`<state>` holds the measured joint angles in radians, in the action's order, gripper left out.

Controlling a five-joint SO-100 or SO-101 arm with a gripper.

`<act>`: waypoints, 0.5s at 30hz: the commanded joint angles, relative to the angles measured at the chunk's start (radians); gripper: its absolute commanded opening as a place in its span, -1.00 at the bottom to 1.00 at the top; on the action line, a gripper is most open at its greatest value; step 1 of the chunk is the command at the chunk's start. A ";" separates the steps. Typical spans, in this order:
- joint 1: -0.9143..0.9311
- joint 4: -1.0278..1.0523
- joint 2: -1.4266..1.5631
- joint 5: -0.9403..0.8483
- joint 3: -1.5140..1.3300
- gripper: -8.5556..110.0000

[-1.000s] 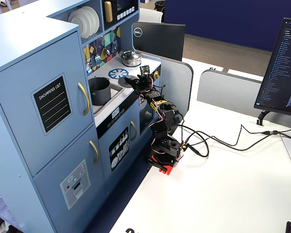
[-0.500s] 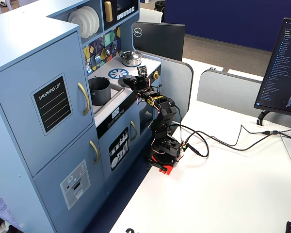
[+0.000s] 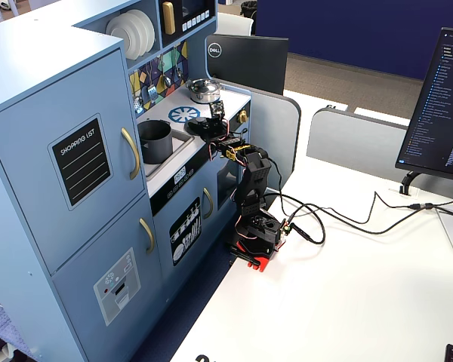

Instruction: Pick up the lid from the counter and put it on the gray recipient

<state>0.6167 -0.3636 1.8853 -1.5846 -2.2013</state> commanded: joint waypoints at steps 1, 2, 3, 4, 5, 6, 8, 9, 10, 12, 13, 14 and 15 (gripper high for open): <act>-0.018 -0.032 -0.018 0.009 0.086 -0.49; -0.018 -0.034 -0.029 0.006 0.094 -0.51; -0.020 -0.035 -0.038 0.002 0.100 -0.56; -0.021 -0.040 -0.048 -0.003 0.101 -0.60; -0.025 -0.048 -0.054 -0.008 0.103 -0.66; -0.026 -0.051 -0.060 -0.012 0.103 -0.70; -0.034 -0.052 -0.069 -0.026 0.103 -0.82; -0.037 -0.055 -0.074 -0.025 0.103 -0.86; -0.040 -0.058 -0.077 -0.021 0.103 -0.86; -0.044 -0.067 -0.080 -0.014 0.104 -0.86; -0.046 -0.069 -0.080 -0.011 0.109 -0.86; -0.048 -0.069 -0.080 -0.009 0.115 -0.86; -0.049 -0.067 -0.077 -0.009 0.121 -0.86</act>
<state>0.5860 -0.4111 1.8055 -1.5953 -2.1414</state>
